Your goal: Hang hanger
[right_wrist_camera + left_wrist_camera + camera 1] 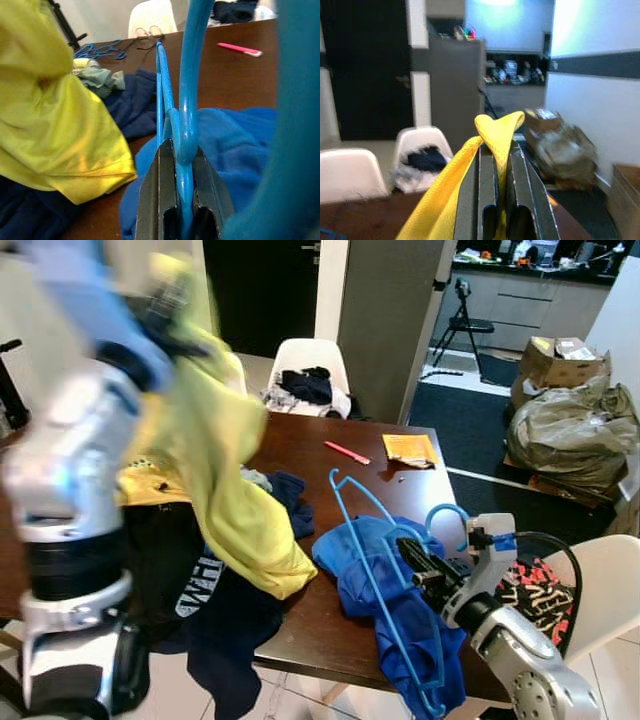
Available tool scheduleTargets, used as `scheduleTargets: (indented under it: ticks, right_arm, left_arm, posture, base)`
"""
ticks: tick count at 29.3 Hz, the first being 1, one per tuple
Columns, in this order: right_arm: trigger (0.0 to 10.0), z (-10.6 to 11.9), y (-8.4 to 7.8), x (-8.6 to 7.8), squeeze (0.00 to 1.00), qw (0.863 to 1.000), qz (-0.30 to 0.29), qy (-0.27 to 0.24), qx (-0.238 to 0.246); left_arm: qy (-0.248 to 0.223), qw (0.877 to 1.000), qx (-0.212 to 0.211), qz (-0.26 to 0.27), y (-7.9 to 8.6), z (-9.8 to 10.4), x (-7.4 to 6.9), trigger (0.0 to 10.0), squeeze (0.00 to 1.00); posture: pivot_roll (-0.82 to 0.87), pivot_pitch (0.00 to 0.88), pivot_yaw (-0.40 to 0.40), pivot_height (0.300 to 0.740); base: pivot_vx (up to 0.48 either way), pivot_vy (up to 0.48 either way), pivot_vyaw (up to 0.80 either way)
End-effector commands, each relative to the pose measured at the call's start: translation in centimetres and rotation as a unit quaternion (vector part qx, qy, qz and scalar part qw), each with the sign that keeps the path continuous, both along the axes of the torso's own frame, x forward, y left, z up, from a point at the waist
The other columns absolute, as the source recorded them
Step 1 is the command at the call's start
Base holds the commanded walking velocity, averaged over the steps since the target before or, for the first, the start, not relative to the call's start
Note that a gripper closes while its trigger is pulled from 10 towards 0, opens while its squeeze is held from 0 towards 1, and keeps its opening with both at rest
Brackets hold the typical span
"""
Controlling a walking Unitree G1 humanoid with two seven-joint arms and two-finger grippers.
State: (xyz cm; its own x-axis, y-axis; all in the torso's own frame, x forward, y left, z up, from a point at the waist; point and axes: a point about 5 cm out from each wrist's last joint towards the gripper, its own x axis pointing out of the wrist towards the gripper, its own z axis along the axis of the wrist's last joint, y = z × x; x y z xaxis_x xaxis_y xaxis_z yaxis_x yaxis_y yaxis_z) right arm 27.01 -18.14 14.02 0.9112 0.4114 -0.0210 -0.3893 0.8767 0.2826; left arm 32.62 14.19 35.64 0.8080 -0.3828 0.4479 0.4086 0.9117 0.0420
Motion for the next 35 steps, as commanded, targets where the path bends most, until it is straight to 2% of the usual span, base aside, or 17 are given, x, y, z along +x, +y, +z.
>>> scheduleTargets:
  ticks: [1, 3, 4, 8, 9, 12, 13, 14, 15, 16, 19, 20, 21, 24, 25, 31, 35]
  right_arm:
    - [10.0, -0.1, -0.3, 0.0, 0.0, 1.0, -0.008, 0.0, 0.002]
    - [10.0, -0.1, -0.3, 0.0, 0.0, 1.0, -0.007, 0.001, 0.003]
    - [10.0, -0.1, -0.3, 0.0, 0.0, 1.0, -0.006, 0.002, 0.003]
    - [10.0, -0.1, -0.2, 0.1, 0.0, 1.0, -0.006, 0.003, 0.003]
    - [10.0, -0.1, -0.2, 0.1, 0.0, 1.0, -0.006, 0.003, 0.003]
    - [10.0, -0.1, -0.2, 0.1, 0.0, 1.0, -0.006, 0.004, 0.003]
    - [10.0, -0.1, -0.2, 0.1, 0.0, 1.0, -0.006, 0.004, 0.003]
    - [10.0, -0.1, -0.2, 0.1, 0.0, 1.0, -0.006, 0.004, 0.003]
    - [10.0, -0.1, -0.2, 0.0, 0.0, 1.0, -0.006, 0.004, 0.003]
    - [10.0, -0.1, -0.2, 0.0, 0.0, 1.0, -0.007, 0.004, 0.003]
    - [10.0, -0.2, -0.2, 0.0, 0.0, 1.0, -0.007, 0.004, 0.003]
    - [10.0, -0.2, -0.3, 0.0, 0.0, 1.0, -0.007, 0.004, 0.003]
    - [10.0, -0.2, -0.3, 0.0, 0.0, 1.0, -0.007, 0.004, 0.003]
    - [10.0, -0.2, -0.3, 0.0, 0.0, 1.0, -0.007, 0.004, 0.002]
    - [10.0, -0.2, -0.3, -0.1, 0.0, 1.0, -0.007, 0.004, 0.002]
    - [10.0, -0.3, -0.3, 0.0, 0.0, 1.0, -0.005, 0.006, 0.0]
    - [10.0, -0.3, -0.3, 0.0, 0.0, 1.0, -0.004, 0.006, 0.0]
  left_arm:
    - [0.015, 1.0, 0.005, -0.022, -1.1, -0.8, 0.0, 0.0, 0.0]
    - [0.055, 0.996, 0.002, -0.07, -4.1, -2.7, -0.1, 0.0, 0.0]
    - [0.077, 0.992, 0.009, -0.098, -5.7, -3.9, -0.4, 0.7, 0.0]
    - [0.101, 0.986, 0.027, -0.131, -7.5, -5.5, -0.8, 1.2, 0.0]
    - [0.113, 0.982, 0.037, -0.144, -8.0, -6.1, -0.9, 0.7, 0.0]
    - [0.121, 0.98, 0.047, -0.153, -8.3, -6.6, -1.0, 1.2, 0.0]
    - [0.122, 0.977, 0.065, -0.162, -8.6, -7.1, -1.1, 4.5, 0.0]
    - [0.122, 0.977, 0.065, -0.162, -8.6, -7.1, -1.1, 4.5, 0.0]
    - [0.122, 0.973, 0.084, -0.174, -9.0, -7.6, -1.4, 6.3, 0.0]
    - [0.123, 0.969, 0.106, -0.185, -9.4, -8.1, -1.6, 9.2, 0.0]
    - [0.123, 0.966, 0.12, -0.191, -9.6, -8.4, -1.8, 9.2, 0.0]
    - [0.126, 0.963, 0.145, -0.188, -9.7, -9.1, -1.8, 10.0, 0.0]
    - [0.124, 0.96, 0.173, -0.18, -9.7, -9.8, -1.7, 10.0, 0.45]
    - [0.123, 0.958, 0.191, -0.175, -9.7, -10.3, -1.7, 10.0, 0.45]
    - [0.117, 0.951, 0.226, -0.173, -9.7, -10.8, -1.9, 10.0, 1.0]
    - [0.083, 0.924, 0.355, -0.117, -8.7, -11.8, -1.4, 10.0, 1.0]
    - [0.079, 0.92, 0.369, -0.104, -8.3, -11.8, -1.2, 10.0, 1.0]
  posture:
    - [0.01, 0.0, -0.038, 0.74]
    - [0.01, 0.0, -0.041, 0.74]
    - [0.01, 0.0, -0.042, 0.74]
    - [0.01, 0.0, -0.041, 0.74]
    - [0.01, 0.0, -0.039, 0.74]
    - [0.01, 0.0, -0.039, 0.74]
    - [0.01, 0.0, -0.039, 0.74]
    - [0.01, 0.0, -0.039, 0.74]
    - [0.01, 0.0, -0.039, 0.74]
    - [0.01, 0.0, -0.039, 0.74]
    - [0.0, 0.0, -0.034, 0.74]
    - [0.0, 0.0, -0.034, 0.74]
    - [0.0, 0.0, -0.034, 0.74]
    - [0.0, 0.0, -0.034, 0.74]
    - [0.0, 0.0, -0.036, 0.74]
    - [0.01, 0.0, -0.037, 0.74]
    - [0.01, 0.0, -0.037, 0.74]
  base:
    - [0.0, 0.0, 0.0]
    - [0.0, 0.0, 0.0]
    - [0.0, 0.0, 0.0]
    - [0.0, 0.0, 0.0]
    - [0.0, 0.0, 0.0]
    - [0.0, 0.0, 0.0]
    - [0.0, 0.0, 0.0]
    - [0.0, 0.0, 0.0]
    - [0.0, 0.0, 0.0]
    - [0.0, 0.0, 0.0]
    - [0.0, 0.0, 0.0]
    - [0.0, 0.0, 0.0]
    - [0.0, 0.0, 0.0]
    - [0.0, 0.0, 0.0]
    - [0.0, 0.0, 0.0]
    - [0.0, 0.0, 0.0]
    - [0.0, 0.0, 0.0]
